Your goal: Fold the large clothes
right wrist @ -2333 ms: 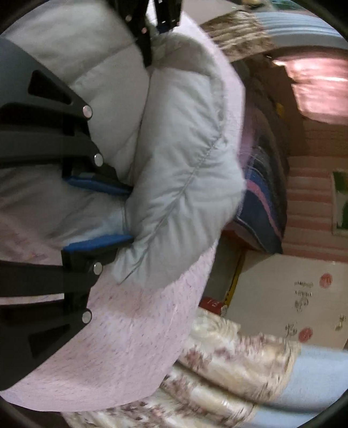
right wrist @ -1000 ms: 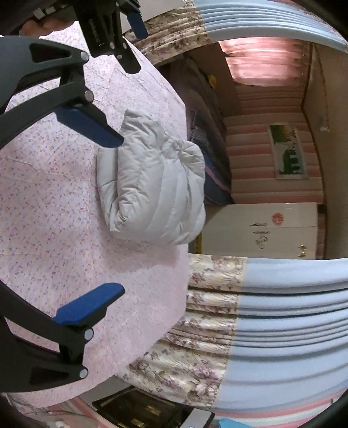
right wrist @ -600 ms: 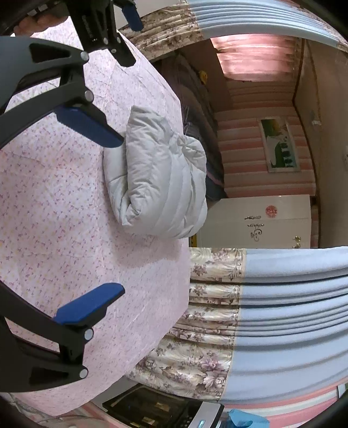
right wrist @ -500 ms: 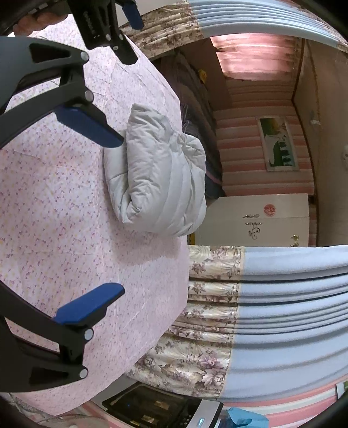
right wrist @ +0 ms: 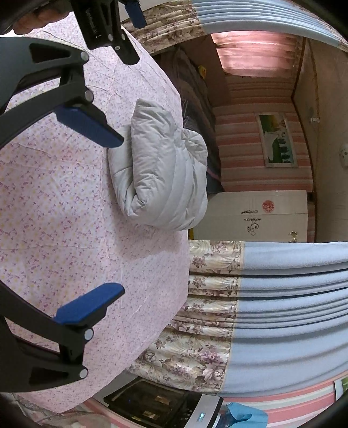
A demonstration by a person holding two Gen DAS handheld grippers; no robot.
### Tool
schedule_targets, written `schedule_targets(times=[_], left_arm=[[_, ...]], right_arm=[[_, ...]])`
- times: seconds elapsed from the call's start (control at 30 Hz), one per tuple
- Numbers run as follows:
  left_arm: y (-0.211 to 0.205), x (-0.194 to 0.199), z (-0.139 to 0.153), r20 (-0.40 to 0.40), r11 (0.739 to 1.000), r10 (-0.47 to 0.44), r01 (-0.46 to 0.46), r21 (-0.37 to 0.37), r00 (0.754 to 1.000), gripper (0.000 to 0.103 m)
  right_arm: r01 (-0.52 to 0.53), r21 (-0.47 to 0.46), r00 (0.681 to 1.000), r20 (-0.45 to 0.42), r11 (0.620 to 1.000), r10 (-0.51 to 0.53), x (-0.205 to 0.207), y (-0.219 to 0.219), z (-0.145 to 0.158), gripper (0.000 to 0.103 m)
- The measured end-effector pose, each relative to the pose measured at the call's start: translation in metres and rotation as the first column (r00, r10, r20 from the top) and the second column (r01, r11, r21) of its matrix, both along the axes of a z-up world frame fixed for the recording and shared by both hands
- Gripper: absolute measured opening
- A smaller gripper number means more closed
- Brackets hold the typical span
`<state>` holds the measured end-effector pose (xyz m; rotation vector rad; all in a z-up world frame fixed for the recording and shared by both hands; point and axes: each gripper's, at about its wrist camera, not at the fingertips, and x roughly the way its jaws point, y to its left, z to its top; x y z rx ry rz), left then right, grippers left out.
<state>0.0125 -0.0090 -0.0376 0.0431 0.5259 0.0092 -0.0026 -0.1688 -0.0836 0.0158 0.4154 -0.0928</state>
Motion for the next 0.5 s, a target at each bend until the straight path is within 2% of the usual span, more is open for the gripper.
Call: schedule_targets(times=[0.5], left_arm=[[0.0035, 0.0072, -0.0074, -0.022, 1.0, 0.012, -0.012, -0.006, 1.0, 0.1]], right_arm=[[0.018, -0.022, 1.0, -0.021, 1.0, -0.018, 0.0075, -0.0027, -0.0023, 0.101]])
